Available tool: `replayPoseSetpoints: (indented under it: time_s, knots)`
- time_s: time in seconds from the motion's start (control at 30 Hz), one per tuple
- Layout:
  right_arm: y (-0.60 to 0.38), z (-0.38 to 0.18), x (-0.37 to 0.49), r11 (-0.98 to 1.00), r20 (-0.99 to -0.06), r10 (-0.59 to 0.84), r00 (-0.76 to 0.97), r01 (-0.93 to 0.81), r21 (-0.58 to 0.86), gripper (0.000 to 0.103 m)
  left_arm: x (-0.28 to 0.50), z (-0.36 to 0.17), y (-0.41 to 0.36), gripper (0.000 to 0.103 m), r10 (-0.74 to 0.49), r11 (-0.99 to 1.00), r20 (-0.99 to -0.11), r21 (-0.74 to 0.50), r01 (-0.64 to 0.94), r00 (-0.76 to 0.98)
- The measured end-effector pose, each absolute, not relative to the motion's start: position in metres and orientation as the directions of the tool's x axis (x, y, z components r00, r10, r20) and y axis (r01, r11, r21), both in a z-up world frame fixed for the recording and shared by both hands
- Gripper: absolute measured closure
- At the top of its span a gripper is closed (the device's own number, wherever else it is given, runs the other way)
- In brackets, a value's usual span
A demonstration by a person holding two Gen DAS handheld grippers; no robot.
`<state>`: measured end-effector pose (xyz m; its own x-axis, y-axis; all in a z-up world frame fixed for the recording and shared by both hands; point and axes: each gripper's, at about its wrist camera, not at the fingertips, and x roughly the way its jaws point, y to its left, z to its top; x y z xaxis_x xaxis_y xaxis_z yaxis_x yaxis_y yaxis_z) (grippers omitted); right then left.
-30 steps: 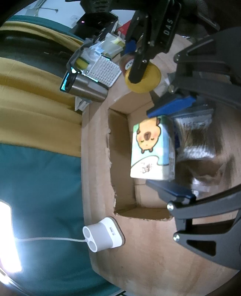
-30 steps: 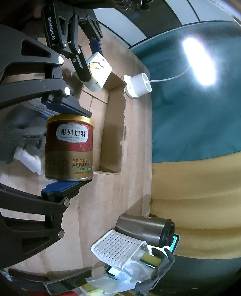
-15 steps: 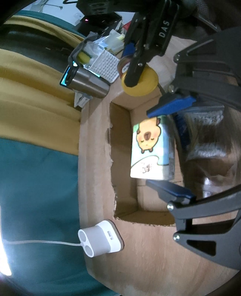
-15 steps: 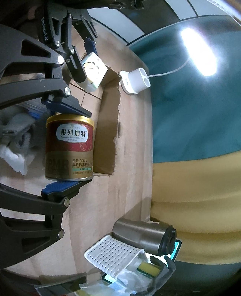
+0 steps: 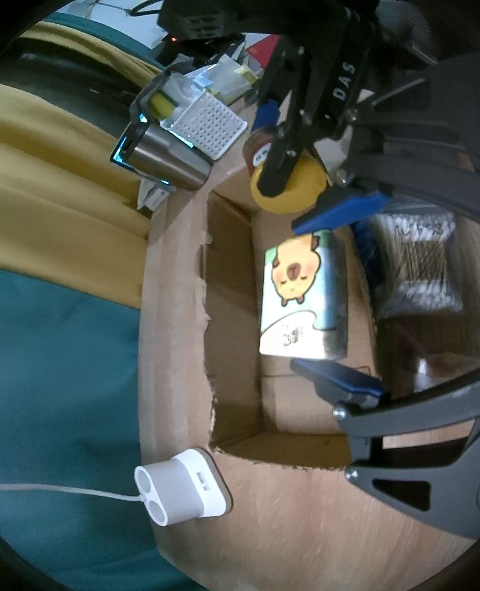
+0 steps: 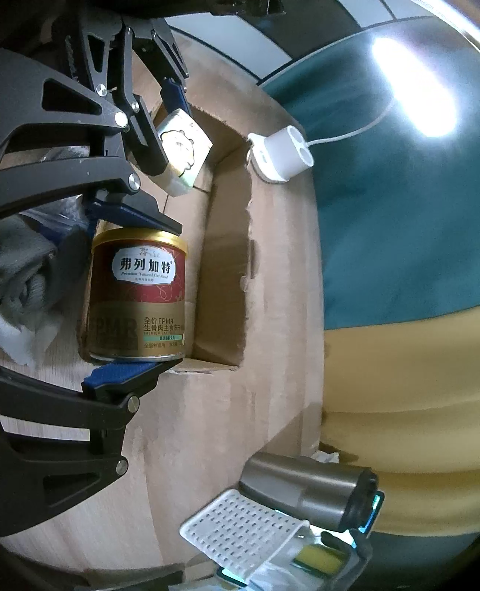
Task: Organize objects
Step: 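Carry the can with the right tool while the left tool carries the tissue pack into the box, then lower the can into the box and open the right tool while the left releases the tissue pack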
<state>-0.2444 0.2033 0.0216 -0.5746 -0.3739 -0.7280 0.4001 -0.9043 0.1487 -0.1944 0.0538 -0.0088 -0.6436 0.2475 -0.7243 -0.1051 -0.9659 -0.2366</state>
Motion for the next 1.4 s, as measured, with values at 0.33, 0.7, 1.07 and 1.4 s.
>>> replayPoseSetpoints:
  time_s: [0.33, 0.7, 1.07, 1.4]
  knots:
    - [0.196, 0.006, -0.252, -0.921, -0.768, -0.328, -0.551, 0.367, 0.131, 0.039, -0.2, -0.02, 0.051, 0.035, 0.251, -0.964, -0.738, -0.25, -0.09, -0.627]
    - [0.19, 0.005, -0.251, -0.921, -0.776, -0.31, -0.549, 0.377, 0.101, 0.03, -0.204, -0.028, 0.049, 0.035, 0.243, -0.964, -0.746, -0.254, -0.072, -0.62]
    - [0.203, 0.018, -0.247, -0.923, -0.744, -0.329, -0.582, 0.364, 0.123, 0.029, -0.205, -0.027, 0.055, 0.035, 0.241, -0.965, -0.75, -0.251, -0.071, -0.616]
    - [0.233, 0.02, -0.252, -0.936, -0.734, -0.319, -0.6, 0.321, 0.144, 0.029, -0.211, -0.031, 0.076, 0.035, 0.24, -0.967, -0.768, -0.239, -0.082, -0.593]
